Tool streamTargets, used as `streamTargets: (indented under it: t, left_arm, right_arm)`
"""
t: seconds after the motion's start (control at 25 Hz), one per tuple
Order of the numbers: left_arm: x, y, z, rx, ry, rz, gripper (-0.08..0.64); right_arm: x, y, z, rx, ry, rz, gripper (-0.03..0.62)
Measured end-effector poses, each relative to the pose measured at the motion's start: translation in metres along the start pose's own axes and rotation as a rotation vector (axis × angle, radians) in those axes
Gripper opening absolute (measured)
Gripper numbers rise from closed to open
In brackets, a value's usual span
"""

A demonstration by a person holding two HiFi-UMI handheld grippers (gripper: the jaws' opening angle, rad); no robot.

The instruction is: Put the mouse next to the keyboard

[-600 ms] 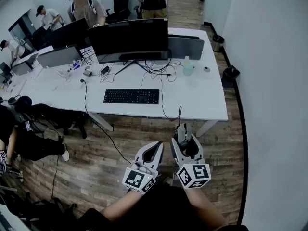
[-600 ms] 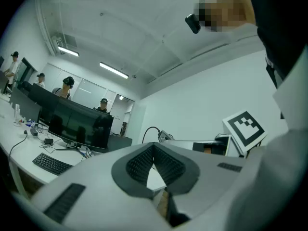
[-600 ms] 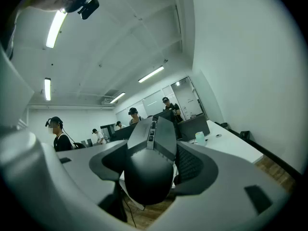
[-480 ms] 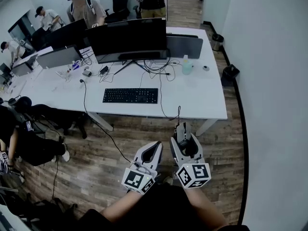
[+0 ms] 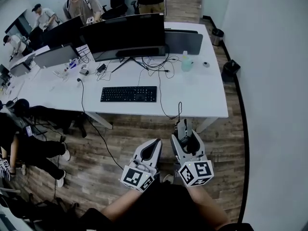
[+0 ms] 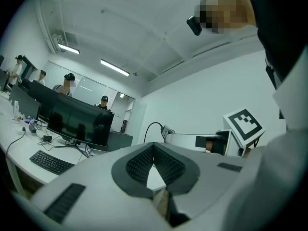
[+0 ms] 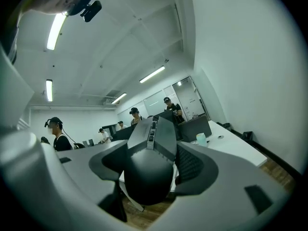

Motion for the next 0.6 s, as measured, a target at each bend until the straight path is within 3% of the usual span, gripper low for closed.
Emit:
streamTargets:
  t: [0.24,0.44,0.6]
  left_arm:
    - [0.01,0.028,-0.029,0.014,-0.007,-0.015,0.003]
    - [0.03,0.064,-0.047,0.088,-0.049,-0.046,0.003]
    - [0.045,0.093,-0.069,0.098,-0.064,-0.081,0.003]
  right_arm:
    - [0.008,-0.016,-0.029,-0.048,0.03,0.0,0.31]
    - [0.018,-0.028,-0.062,-0.099,0.055,-0.024,0.31]
    - [0.031,-0.034,-0.092,-0.145,0.07,0.036,0.31]
Point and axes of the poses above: the fingertips, and each gripper's own axes: z backward along the fingers, y to its left, x out of its top, the point moved 6 cm from there along z, backward along the fingers, and after that the axes turned 14 degrees about y, right-handed, at the moved point
